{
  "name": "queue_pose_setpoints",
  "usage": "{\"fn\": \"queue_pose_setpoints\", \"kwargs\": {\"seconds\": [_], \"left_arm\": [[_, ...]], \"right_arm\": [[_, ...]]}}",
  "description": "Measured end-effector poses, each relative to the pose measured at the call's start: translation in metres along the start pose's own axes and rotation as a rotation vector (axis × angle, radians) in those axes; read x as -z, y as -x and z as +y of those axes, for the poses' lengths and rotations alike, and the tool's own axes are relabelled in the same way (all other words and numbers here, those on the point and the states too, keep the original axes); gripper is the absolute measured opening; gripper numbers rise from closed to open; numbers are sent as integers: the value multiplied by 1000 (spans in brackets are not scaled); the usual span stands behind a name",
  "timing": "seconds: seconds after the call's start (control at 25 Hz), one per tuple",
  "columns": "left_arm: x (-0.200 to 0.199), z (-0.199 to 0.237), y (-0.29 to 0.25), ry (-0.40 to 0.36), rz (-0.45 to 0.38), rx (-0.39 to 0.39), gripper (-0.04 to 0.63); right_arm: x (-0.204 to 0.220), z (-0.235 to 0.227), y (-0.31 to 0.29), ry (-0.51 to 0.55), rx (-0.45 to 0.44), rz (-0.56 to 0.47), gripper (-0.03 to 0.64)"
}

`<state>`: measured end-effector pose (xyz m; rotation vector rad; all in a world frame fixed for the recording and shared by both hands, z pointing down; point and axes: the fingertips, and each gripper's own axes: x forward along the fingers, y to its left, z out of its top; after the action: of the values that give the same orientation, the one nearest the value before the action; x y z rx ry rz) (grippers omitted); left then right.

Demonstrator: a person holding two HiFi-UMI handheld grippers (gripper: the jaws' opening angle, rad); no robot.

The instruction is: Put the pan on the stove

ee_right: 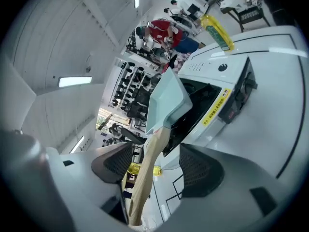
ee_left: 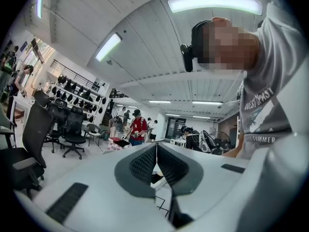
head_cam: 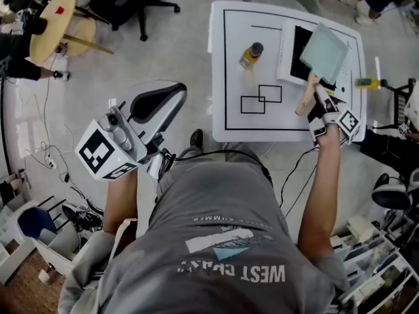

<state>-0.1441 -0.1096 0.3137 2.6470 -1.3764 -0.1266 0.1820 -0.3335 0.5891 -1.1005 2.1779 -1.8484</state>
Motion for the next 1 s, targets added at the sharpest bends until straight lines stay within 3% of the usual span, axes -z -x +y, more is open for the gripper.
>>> {"fn": "queue_pose_setpoints", "kwargs": {"seconds": [0.16,0.32,0.44,0.56,0.68,0.88,1.0], "left_arm": [[-4,-6,8,-16,-15,27,2],[-7,-15,13,-30,-25,56,2],[-11,-22,16,-40,-35,94,2],[-14,-29,18,-46,-35,133,2],[-16,-36,21,-56,-35,171,2],[-20,-48,30,-72,-34,226,2],[-20,-53,36,-82,-33,258,2]], "right_arm": [[-7,9,35,46,45,-100,314],[-9,41,75,167,48,-184,289],[-6,87,108,269,-1,-269,222],[0,135,146,364,-9,-374,103],[8,186,181,638,13,-435,9],[45,257,220,983,91,-470,6],[68,277,240,1086,154,-511,6]]}}
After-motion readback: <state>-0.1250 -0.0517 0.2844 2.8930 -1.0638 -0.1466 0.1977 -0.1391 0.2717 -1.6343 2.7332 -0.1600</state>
